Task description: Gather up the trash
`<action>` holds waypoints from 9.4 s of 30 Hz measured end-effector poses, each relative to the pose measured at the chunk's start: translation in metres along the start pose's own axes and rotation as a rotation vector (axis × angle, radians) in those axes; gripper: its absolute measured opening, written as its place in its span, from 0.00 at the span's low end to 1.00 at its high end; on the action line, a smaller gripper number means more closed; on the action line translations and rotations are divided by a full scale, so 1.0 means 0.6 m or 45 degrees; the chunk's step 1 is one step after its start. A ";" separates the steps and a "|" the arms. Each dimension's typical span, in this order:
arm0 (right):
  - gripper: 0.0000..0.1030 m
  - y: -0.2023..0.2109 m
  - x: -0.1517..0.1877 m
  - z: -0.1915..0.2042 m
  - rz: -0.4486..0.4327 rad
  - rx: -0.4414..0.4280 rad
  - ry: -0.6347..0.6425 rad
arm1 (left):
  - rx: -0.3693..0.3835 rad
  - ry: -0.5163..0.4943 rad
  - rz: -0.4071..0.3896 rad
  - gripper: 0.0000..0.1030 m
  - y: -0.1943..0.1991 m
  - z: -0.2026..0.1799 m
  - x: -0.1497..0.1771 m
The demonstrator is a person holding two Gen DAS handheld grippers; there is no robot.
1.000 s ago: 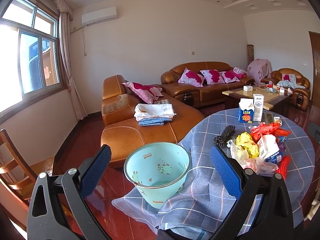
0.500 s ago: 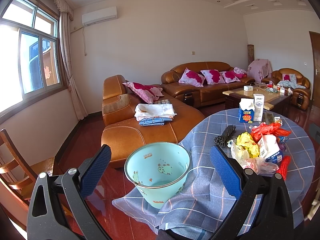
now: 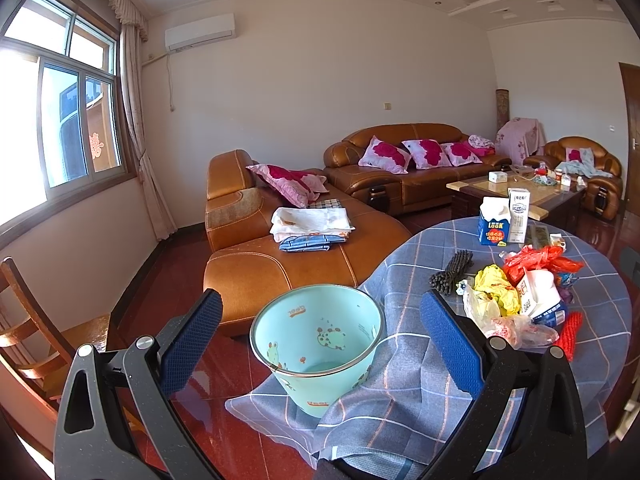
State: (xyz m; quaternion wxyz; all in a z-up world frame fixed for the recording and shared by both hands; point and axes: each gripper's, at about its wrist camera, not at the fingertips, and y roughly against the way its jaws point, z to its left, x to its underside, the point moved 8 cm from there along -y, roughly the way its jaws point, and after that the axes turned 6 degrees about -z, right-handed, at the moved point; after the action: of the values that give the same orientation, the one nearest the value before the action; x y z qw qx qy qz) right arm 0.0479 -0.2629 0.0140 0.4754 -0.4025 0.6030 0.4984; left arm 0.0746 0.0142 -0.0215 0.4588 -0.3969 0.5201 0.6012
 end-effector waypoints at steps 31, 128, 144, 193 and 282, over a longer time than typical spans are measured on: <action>0.80 -0.136 0.186 -0.091 0.296 0.122 -0.123 | 0.117 -0.138 0.150 0.94 -0.093 -0.133 0.092; 0.13 -0.264 0.036 0.186 -0.004 -0.673 0.072 | -0.265 -0.147 0.180 0.23 -0.224 0.045 0.050; 0.13 -0.314 0.046 0.246 0.019 -0.783 0.136 | -0.396 -0.191 0.234 0.23 -0.252 0.086 0.069; 0.13 -0.335 0.088 0.390 0.099 -1.013 0.374 | -0.513 -0.279 0.367 0.26 -0.292 0.133 0.115; 0.04 -0.279 0.112 -0.130 0.253 -0.264 -0.149 | 0.535 -0.408 0.310 0.06 -0.257 -0.381 0.127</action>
State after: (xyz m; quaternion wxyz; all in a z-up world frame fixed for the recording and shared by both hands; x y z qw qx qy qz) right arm 0.1800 -0.3704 -0.0843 0.4140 -0.3579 0.5564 0.6252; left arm 0.2030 -0.1954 -0.1676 0.5317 -0.1279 0.5980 0.5860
